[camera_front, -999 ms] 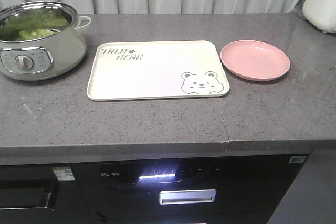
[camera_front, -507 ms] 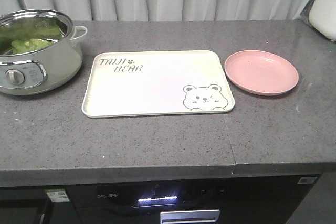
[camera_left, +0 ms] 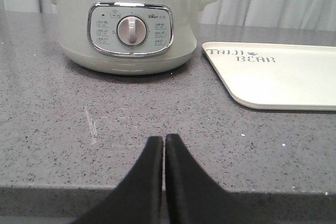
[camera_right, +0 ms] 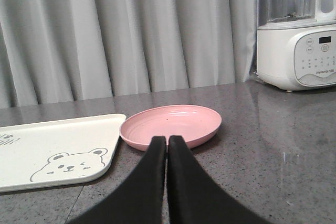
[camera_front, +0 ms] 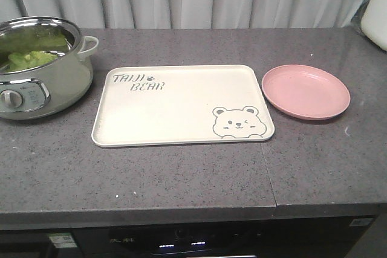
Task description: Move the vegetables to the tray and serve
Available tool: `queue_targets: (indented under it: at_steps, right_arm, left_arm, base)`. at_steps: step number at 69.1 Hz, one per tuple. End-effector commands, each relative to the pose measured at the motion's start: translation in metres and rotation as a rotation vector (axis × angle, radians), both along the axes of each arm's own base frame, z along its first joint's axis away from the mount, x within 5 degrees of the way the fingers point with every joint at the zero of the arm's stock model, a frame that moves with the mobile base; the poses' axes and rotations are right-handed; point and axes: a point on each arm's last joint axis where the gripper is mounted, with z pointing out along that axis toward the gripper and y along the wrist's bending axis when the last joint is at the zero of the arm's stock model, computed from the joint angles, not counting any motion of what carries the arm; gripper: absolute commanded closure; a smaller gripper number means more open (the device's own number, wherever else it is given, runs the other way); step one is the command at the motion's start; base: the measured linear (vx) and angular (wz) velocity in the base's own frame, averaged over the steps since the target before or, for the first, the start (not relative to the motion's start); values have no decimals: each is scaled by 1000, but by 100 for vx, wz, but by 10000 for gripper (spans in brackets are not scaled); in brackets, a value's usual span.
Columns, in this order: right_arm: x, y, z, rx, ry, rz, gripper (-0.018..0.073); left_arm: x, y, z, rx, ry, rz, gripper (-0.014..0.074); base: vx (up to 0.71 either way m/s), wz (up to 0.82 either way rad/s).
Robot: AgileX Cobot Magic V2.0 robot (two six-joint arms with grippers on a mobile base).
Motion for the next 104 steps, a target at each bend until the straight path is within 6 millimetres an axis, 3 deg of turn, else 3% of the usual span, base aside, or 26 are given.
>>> queue_targets:
  at_steps: [1, 104]
  right_arm:
    - [-1, 0, 2, -19, -68, 2, 562]
    - [-1, 0, 2, -19, -68, 2, 562]
  left_arm:
    - [1, 1, -2, -9, -59, 9, 602]
    - [1, 1, -2, -9, -59, 9, 602]
  base:
    - [4, 0]
    - [2, 0]
